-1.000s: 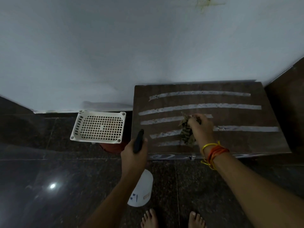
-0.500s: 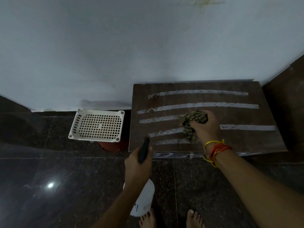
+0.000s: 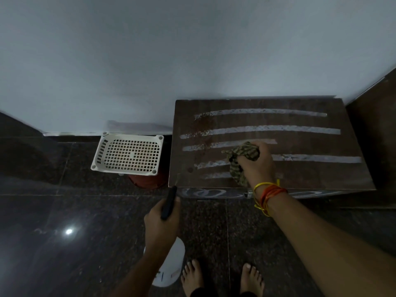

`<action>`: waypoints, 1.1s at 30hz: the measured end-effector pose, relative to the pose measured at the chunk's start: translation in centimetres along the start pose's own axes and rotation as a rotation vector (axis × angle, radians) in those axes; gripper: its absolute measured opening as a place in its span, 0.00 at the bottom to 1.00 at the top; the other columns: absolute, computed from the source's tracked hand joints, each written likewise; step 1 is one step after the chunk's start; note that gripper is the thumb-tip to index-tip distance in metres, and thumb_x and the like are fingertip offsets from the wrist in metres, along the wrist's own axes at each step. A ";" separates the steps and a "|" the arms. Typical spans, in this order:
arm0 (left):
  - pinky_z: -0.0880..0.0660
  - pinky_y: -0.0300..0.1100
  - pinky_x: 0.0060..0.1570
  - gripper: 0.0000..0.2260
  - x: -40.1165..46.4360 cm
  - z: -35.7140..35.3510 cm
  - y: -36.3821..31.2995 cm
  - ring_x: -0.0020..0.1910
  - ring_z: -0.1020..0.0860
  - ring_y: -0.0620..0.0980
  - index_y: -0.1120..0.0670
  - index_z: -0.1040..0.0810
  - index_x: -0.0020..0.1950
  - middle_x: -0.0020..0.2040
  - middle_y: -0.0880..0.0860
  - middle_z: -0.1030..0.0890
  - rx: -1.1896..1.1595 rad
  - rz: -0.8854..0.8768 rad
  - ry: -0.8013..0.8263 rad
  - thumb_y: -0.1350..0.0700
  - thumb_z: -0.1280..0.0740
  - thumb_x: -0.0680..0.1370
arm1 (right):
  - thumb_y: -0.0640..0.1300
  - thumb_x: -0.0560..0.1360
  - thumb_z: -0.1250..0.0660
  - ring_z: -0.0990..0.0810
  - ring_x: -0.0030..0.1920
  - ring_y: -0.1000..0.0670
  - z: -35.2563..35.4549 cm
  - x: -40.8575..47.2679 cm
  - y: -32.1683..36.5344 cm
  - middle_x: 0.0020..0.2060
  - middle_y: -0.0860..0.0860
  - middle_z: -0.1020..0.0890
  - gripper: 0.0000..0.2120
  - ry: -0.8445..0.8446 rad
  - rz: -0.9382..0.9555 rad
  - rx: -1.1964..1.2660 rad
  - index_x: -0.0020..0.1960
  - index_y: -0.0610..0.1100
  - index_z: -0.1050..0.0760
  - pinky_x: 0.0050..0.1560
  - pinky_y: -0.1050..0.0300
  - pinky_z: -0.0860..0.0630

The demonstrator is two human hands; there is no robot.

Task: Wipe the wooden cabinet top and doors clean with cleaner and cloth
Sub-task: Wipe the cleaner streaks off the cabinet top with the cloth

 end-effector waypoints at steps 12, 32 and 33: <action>0.27 0.42 0.28 0.12 1.2 -0.2 -2.0 0.28 0.25 0.49 0.54 0.20 0.43 0.32 0.57 0.22 -0.062 -0.039 -0.067 0.48 0.34 0.80 | 0.36 0.76 0.35 0.26 0.59 0.46 -2.9 -4.0 0.2 0.60 0.46 0.26 0.20 -0.020 0.027 -0.055 0.65 0.47 0.31 0.60 0.49 0.25; 0.26 0.47 0.33 0.10 -4.3 -5.0 -4.8 0.33 0.22 0.54 0.55 0.23 0.43 0.35 0.53 0.20 0.534 -0.457 0.127 0.49 0.32 0.78 | 0.35 0.74 0.34 0.27 0.55 0.51 5.9 -5.4 -2.0 0.57 0.48 0.25 0.18 -0.127 0.076 -0.096 0.63 0.44 0.29 0.54 0.60 0.30; 0.25 0.48 0.34 0.10 -4.2 -5.2 -5.1 0.34 0.22 0.54 0.55 0.23 0.44 0.37 0.53 0.20 0.579 -0.491 0.136 0.49 0.32 0.78 | 0.35 0.74 0.34 0.27 0.56 0.50 6.2 -5.2 -2.0 0.58 0.47 0.25 0.19 -0.129 0.077 -0.090 0.64 0.44 0.29 0.55 0.59 0.30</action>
Point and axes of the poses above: each hand's wrist, its own x-axis towards the middle knuckle, its own z-axis out of the back of the hand, y = z × x, the point moved 6 cm from there along x, towards the middle knuckle
